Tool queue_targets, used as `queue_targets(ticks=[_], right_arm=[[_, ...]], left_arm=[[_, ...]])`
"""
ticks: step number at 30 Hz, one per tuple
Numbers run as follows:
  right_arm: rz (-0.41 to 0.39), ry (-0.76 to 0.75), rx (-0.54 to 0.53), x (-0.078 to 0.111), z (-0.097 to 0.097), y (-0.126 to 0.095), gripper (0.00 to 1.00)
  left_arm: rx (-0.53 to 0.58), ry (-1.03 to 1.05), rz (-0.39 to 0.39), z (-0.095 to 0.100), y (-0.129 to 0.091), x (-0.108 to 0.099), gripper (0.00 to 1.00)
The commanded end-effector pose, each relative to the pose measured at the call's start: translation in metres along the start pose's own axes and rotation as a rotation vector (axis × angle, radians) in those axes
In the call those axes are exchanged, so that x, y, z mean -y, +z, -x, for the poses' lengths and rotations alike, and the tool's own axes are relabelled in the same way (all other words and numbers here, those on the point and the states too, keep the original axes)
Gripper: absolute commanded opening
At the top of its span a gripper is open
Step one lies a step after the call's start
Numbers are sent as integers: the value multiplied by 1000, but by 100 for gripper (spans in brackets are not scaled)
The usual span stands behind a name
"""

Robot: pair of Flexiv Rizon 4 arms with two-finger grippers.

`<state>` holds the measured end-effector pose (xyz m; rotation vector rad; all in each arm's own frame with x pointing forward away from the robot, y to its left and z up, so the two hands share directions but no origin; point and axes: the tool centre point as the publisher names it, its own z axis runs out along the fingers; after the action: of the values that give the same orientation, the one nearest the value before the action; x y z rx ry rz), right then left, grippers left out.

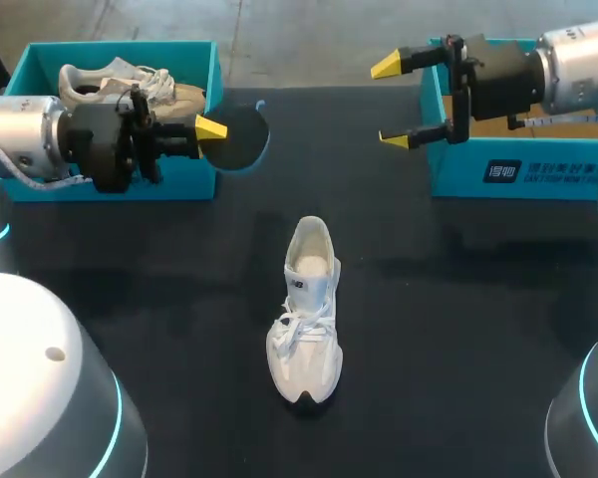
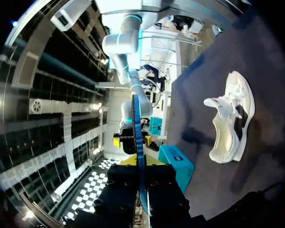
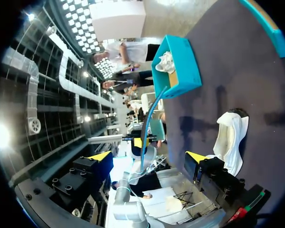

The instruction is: Take the shoe out of the shoebox, open the shoe tongue, remove and reinsert the insole, then place the shoe into the shoebox

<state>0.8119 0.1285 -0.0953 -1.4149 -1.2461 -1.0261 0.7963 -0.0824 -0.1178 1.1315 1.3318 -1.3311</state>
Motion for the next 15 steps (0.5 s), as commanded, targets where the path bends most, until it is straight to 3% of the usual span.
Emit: queue_targets(ticks=[1, 8, 15], right_arm=[[3, 1, 4, 1, 0, 1, 100], [3, 1, 4, 1, 0, 1, 100], [3, 1, 4, 1, 0, 1, 100]], left_arm=[[28, -100, -26, -5, -3, 3, 0], [87, -329, -42, -13, 3, 3, 0], [74, -336, -31, -15, 3, 2, 0]])
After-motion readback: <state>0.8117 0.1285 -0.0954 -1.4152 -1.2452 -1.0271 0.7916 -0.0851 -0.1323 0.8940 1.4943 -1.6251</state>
